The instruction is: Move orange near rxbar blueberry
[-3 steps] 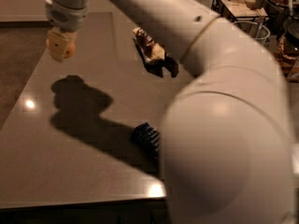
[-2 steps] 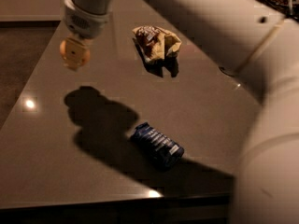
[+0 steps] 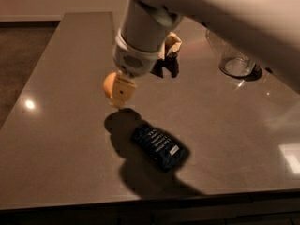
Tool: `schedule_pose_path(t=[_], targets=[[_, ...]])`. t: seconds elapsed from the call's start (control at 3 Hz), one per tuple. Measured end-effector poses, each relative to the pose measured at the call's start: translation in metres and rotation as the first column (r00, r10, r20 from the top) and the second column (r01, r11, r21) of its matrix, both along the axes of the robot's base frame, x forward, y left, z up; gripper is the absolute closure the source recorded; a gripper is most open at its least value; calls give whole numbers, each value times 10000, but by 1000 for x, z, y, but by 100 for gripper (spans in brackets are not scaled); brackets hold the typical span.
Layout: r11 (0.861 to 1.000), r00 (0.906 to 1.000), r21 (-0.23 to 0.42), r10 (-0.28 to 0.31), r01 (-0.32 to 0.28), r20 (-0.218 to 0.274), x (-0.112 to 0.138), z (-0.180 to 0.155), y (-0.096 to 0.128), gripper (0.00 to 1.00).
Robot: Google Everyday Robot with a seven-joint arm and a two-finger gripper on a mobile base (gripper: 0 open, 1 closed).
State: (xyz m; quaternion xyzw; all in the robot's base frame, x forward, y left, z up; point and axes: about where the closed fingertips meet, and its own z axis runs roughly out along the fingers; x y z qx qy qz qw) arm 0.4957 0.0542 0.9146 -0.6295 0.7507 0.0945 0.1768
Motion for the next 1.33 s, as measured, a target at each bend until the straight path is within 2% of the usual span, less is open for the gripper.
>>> schedule_pose_path(t=[0.33, 0.67, 1.0, 1.33], targets=[[9984, 9986, -515, -273, 250, -452, -18, -27, -29, 100], [9948, 9946, -812, -678, 614, -783, -21, -46, -43, 100], [9918, 9909, -887, -996, 916, -902, -18, -54, -44, 100], [9874, 9880, -1031, -1293, 1204, -848, -15, -62, -39, 82]])
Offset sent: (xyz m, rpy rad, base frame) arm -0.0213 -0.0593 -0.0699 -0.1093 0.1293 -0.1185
